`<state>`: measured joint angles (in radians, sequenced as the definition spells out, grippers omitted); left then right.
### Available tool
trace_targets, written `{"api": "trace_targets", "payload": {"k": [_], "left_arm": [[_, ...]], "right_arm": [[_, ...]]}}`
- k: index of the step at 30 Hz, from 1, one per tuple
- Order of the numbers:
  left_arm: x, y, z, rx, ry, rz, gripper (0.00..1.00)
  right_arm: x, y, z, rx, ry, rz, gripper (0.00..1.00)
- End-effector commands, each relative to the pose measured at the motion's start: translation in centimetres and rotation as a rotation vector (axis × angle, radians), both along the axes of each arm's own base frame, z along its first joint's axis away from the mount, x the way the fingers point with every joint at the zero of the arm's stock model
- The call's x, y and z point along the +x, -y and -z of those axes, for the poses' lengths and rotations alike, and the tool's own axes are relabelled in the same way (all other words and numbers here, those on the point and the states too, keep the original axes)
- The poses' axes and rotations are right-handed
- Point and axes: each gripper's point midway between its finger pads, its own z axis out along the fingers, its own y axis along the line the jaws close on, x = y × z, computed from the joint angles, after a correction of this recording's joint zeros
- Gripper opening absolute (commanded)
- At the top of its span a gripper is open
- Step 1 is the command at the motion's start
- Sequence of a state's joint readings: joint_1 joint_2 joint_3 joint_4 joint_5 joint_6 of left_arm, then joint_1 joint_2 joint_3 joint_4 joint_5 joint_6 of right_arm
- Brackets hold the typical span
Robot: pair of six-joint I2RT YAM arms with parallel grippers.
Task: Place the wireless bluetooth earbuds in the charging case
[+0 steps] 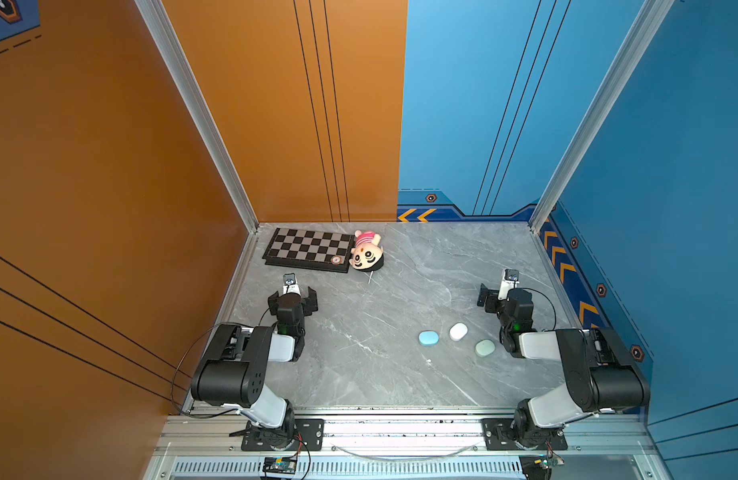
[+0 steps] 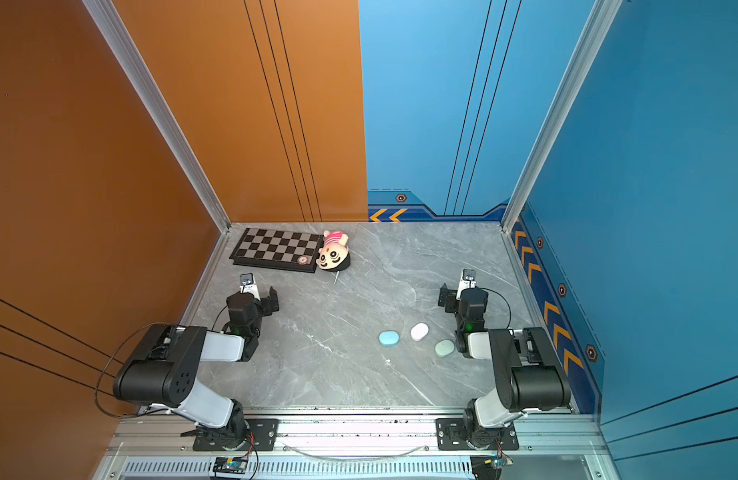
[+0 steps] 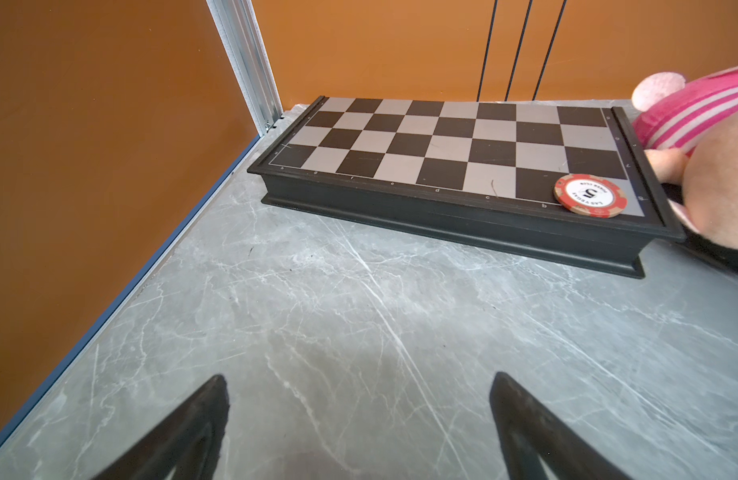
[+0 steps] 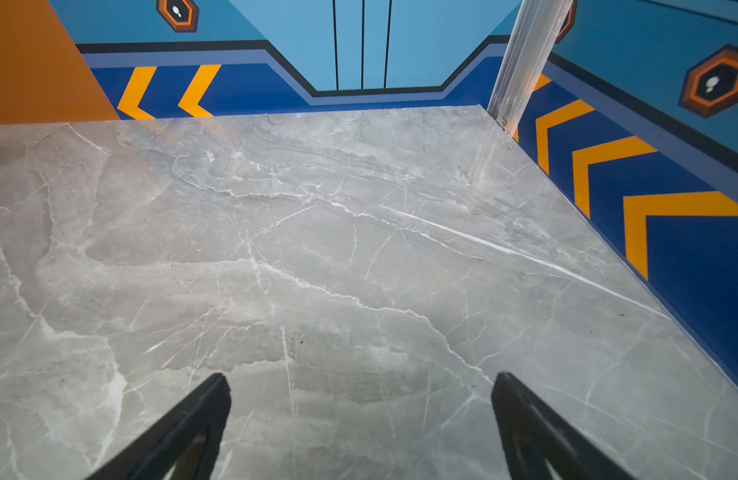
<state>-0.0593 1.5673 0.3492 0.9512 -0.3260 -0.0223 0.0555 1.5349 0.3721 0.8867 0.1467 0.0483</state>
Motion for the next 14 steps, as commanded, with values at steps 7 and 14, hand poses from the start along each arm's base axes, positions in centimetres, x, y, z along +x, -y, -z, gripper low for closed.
{"api": "trace_targets", "payload": {"k": [7,14], "left_arm": [[0.3,-0.1,-0.8,0.004,0.026,-0.013,0.98],[0.3,-0.1,-0.8,0.003,0.025,-0.012,0.98]], "right_arm": [[0.3,0.8,0.1,0.021,0.001,0.013,1.0],[0.2,0.6,0.0,0.01,0.003,0.012,1.0]]}}
